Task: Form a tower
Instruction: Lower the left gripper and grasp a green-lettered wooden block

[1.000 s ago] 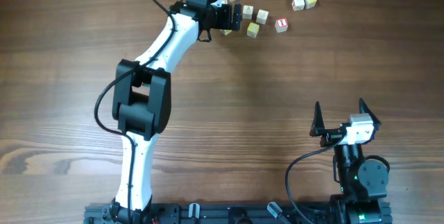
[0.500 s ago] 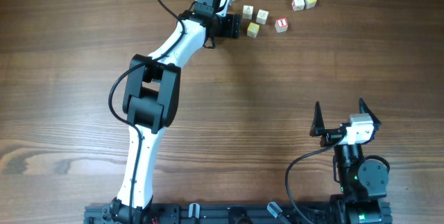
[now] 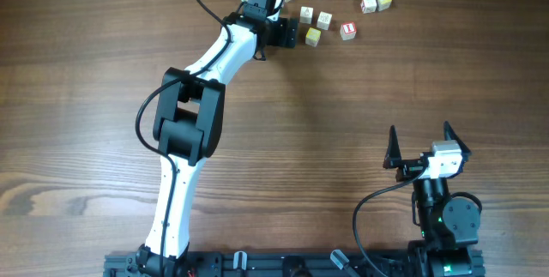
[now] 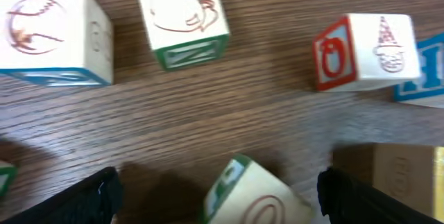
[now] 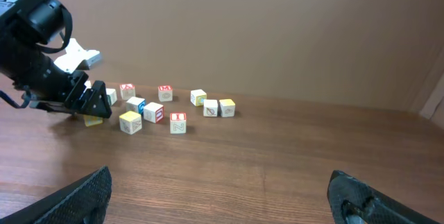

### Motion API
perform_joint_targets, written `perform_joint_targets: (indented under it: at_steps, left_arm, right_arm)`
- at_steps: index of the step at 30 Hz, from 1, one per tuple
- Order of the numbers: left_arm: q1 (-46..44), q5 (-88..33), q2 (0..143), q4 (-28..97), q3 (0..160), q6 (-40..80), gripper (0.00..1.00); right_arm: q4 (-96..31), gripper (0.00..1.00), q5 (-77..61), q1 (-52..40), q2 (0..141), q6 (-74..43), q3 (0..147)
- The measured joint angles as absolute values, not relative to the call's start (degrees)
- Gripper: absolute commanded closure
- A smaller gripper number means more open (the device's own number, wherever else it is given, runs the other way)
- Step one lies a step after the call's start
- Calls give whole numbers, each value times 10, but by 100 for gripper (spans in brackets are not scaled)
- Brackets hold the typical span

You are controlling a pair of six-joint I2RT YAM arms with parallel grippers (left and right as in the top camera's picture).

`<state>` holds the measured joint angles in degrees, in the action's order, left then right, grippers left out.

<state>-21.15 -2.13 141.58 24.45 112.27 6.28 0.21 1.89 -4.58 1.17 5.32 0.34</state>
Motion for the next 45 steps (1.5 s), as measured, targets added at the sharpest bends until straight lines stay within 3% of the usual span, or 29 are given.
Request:
perform_joint_targets:
  at_steps: [4,18,26,38,45]
  left_arm:
    - [-211,-6,1417,246,1123,63,26]
    - [-211,10,1417,269,1125,61,58]
    - [-212,10,1415,277,1125,61,61]
    - [-248,10,1350,407,1125,116,64]
    - [-291,102,1334,502,1120,348,60]
  right_arm:
    - [2,0,19,-46,12,53,3]
    - [2,0,19,-46,12,53,3]
    - [2,0,19,-46,12,53,3]
    - [2,0,19,-46,12,53,3]
    - [2,0,19,-46,12,53,3]
